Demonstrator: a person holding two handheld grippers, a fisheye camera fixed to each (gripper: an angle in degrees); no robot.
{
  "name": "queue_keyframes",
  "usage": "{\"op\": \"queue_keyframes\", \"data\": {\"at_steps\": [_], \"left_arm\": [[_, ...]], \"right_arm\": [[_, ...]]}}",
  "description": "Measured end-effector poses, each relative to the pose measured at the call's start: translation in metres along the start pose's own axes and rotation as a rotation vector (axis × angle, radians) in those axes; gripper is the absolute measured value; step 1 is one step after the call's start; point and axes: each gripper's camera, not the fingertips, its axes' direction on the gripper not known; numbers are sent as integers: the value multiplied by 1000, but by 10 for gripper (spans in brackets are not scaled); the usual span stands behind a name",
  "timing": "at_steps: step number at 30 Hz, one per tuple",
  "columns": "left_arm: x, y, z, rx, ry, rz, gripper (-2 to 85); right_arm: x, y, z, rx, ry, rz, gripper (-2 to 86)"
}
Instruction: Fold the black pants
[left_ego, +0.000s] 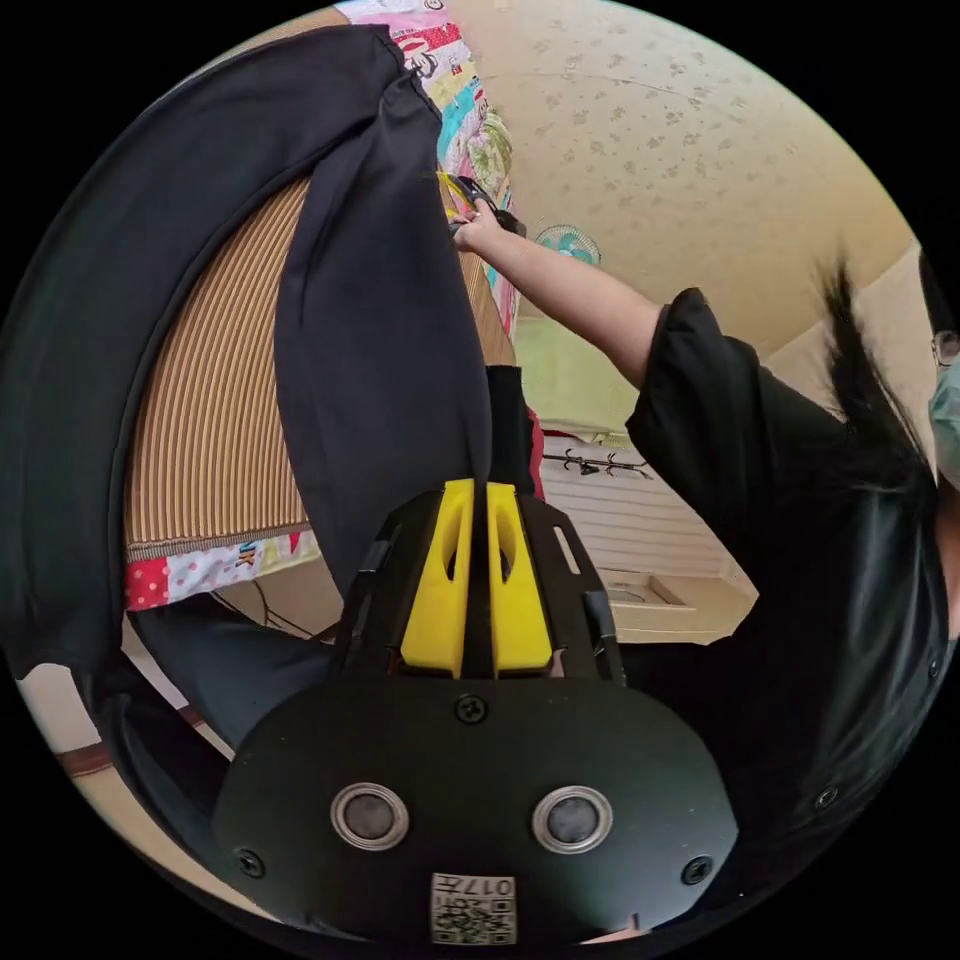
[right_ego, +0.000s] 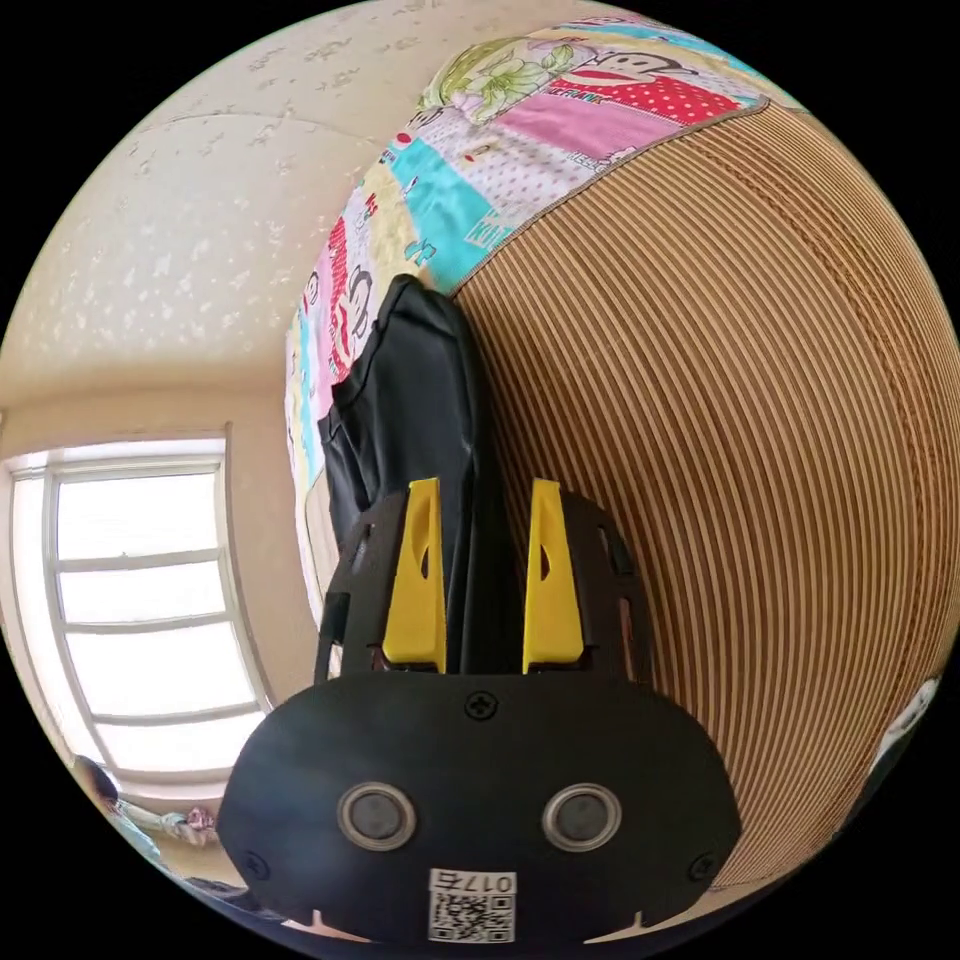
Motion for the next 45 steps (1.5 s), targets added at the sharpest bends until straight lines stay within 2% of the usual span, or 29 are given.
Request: {"op": "queue_keyframes", "data": {"at_steps": [5, 8, 13, 15, 18, 20, 22, 25, 29, 32, 33, 39, 43, 45], "left_arm": [[-15, 27, -76, 156, 182, -52, 20], [-24, 54, -128, 261, 210, -104, 21], [-55, 84, -213, 387, 111, -196, 24], [-74, 94, -253, 390, -80, -262, 25], [-85, 98, -291, 361, -242, -286, 31], [-87, 94, -307, 349, -269, -280, 57], [-84, 81, -317, 335, -284, -244, 65], [-72, 40, -319, 251, -346, -144, 74], [-66, -25, -289, 7, -492, -4, 83], [-76, -42, -251, -235, -564, -15, 104], [-77, -39, -243, -275, -563, -21, 108], [-75, -22, -252, -250, -477, -100, 87], [-69, -15, -255, -292, -385, -107, 47], [-47, -4, -262, -264, -255, -12, 42]], "right_arm": [[-112, 15, 38, 21, 22, -281, 34], [-193, 43, 82, -21, 34, -426, 30], [-256, 80, 185, -176, -4, -457, 41], [-262, 101, 209, -264, -12, -494, 60], [-254, 153, 194, -327, -23, -619, 86], [-232, 195, 173, -374, -3, -670, 91], [-197, 237, 148, -393, 40, -660, 93], [-131, 301, 109, -403, 112, -527, 90], [-72, 379, 83, -423, 64, -340, 90], [-54, 420, 93, -452, 27, -238, 94], [-49, 433, 99, -459, 10, -197, 92], [-24, 474, 139, -545, -128, -16, 49], [-33, 475, 116, -530, -150, -45, 29], [-43, 476, 88, -495, -183, -107, 25]]}}
